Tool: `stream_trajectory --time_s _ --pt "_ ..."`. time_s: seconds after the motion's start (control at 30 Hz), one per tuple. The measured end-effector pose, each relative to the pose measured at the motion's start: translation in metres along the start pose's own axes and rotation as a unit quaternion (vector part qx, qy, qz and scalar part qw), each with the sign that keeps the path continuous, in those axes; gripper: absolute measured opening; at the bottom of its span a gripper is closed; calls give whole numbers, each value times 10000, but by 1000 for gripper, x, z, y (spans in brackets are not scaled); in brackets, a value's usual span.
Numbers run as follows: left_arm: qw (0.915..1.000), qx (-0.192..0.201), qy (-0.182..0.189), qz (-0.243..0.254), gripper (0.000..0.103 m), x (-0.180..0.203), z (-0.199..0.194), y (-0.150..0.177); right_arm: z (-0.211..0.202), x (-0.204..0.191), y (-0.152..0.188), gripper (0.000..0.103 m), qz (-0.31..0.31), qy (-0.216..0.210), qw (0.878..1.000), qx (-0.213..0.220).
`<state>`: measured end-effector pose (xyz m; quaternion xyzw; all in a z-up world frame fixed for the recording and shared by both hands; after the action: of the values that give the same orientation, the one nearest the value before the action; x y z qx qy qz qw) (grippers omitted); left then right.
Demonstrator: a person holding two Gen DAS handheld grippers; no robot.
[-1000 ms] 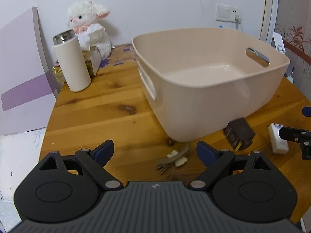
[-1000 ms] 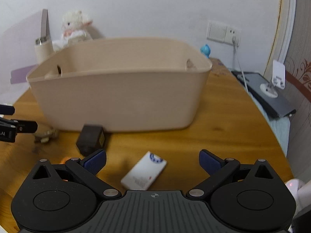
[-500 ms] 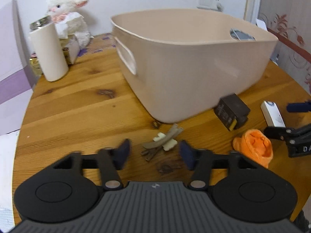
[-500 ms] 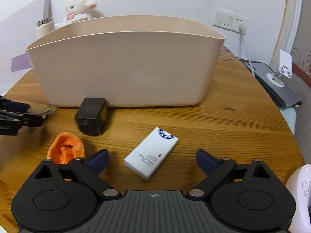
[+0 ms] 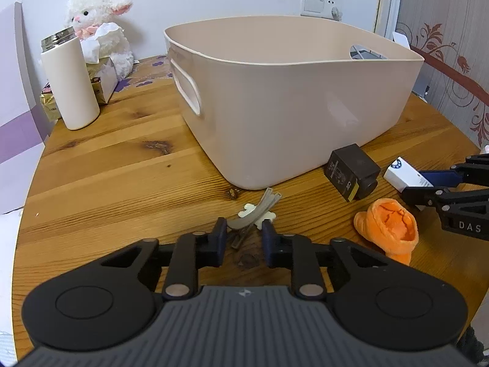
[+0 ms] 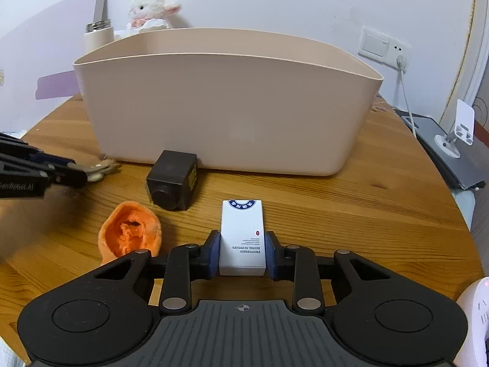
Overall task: Organize objects
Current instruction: 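Grasp grey clip with left tool while right tool grasps white box, lift, then carry clip and white box over the bin and open both tools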
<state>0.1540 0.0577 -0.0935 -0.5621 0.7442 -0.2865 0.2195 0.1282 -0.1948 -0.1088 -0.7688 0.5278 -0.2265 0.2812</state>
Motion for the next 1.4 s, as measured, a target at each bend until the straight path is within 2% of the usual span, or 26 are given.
stream_trajectory --time_s 0.1,0.43,0.77,1.13,1.3,1.4 --pt "9999 -6 125 -116 13 -2 -2 2 -4 1 1 28 55 -18 10000 17" --pt "9998 74 155 -96 12 7 -13 8 -29 10 -6 28 100 -14 9996 276" --pt "9977 666 116 -67 12 19 -68 -6 -75 19 -28 28 86 88 9954 947" --pt "9871 1591 111 124 12 43 -124 -65 -103 40 -77 28 170 276 9843 1734" --pt "9859 1659 -76 212 12 48 -112 -102 -96 44 -106 28 85 334 9814 1889" --pt "9864 1619 -210 207 12 49 -96 -122 -80 46 -123 28 39 332 9831 1798"
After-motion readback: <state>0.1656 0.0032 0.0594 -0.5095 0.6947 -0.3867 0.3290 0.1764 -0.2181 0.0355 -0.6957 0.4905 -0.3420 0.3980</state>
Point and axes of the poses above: each gripper's, at about its wrist camera, not at the fingertips, and z roughly the way its jaws point, x to its right, y to its underside, the point moved 5 cm from there along z, roughly the way its jaws point, and after that the axes turned 2 degrees about -x, right-handed, at the moved point
